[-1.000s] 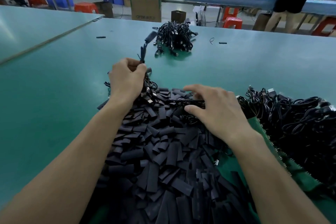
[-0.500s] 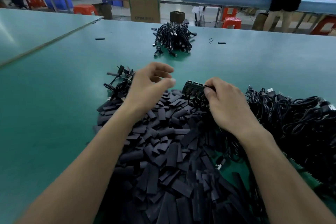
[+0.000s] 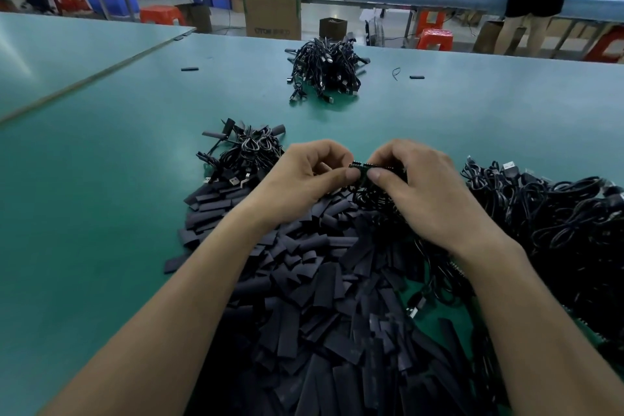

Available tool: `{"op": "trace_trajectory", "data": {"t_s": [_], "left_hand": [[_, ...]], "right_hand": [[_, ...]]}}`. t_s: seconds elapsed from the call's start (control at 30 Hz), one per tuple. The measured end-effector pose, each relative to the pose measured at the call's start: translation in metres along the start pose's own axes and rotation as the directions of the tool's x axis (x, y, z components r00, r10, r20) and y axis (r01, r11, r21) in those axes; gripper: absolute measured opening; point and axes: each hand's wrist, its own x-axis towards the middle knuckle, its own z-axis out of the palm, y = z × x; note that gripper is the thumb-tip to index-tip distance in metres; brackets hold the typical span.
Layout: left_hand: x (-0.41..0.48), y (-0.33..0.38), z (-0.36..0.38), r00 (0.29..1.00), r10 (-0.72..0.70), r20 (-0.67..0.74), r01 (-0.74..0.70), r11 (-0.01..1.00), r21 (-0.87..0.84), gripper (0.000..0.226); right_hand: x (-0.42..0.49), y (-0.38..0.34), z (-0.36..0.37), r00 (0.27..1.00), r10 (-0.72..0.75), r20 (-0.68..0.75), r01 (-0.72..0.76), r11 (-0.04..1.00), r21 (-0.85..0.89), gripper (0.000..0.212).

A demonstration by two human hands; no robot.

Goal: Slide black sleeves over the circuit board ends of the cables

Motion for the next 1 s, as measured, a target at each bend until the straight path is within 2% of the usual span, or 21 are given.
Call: {"op": "trace_trajectory", "data": {"t_s": [0.33, 0.43, 0.5, 0.57, 0.63, 0.73, 0.83, 1.0], "left_hand": [[0.0, -0.002, -0.001, 0.998, 0.029, 0.057, -0.025, 0.998, -0.057, 0.009], [-0.001, -0.004, -0.001, 0.995, 0.029, 0.097, -0.02, 0.996, -0.09, 0.003], [-0.001, -0.005, -0.002, 0.993, 0.029, 0.113, -0.015, 0.992, -0.123, 0.011], [-0.001, -0.005, -0.003, 0.997, 0.03, 0.065, -0.021, 0.991, -0.129, 0.013], [0.002, -0.006, -0.003, 0.999, 0.031, -0.035, -0.035, 0.99, -0.134, 0.011], [0.004, -0.006, -0.001, 0.985, 0.013, -0.173, -0.059, 0.963, -0.264, 0.006], [0.004, 0.002, -0.003, 0.961, 0.034, -0.276, -0.147, 0.905, -0.4, 0.011], [0.005, 0.018, -0.012, 0.86, 0.037, -0.51, -0.33, 0.803, -0.497, 0.01]], "right_hand": [[0.002, 0.012, -0.003, 0.986, -0.05, 0.158, 0.011, 0.972, 0.235, 0.011], [0.0, 0.012, -0.005, 0.984, -0.064, 0.164, 0.02, 0.966, 0.259, 0.01], [0.0, 0.012, -0.006, 0.985, -0.068, 0.16, 0.022, 0.962, 0.274, 0.01], [0.0, 0.012, -0.005, 0.994, -0.059, 0.088, 0.037, 0.971, 0.237, 0.011], [0.001, 0.013, -0.004, 0.997, -0.017, -0.078, 0.024, 0.996, 0.089, 0.007], [0.003, 0.014, -0.006, 0.939, 0.048, -0.341, -0.089, 0.99, -0.105, 0.01], [0.003, 0.016, -0.006, 0.866, 0.121, -0.485, -0.197, 0.975, -0.107, 0.011], [0.001, 0.02, -0.007, 0.773, 0.221, -0.595, -0.316, 0.947, -0.058, 0.014]]}}
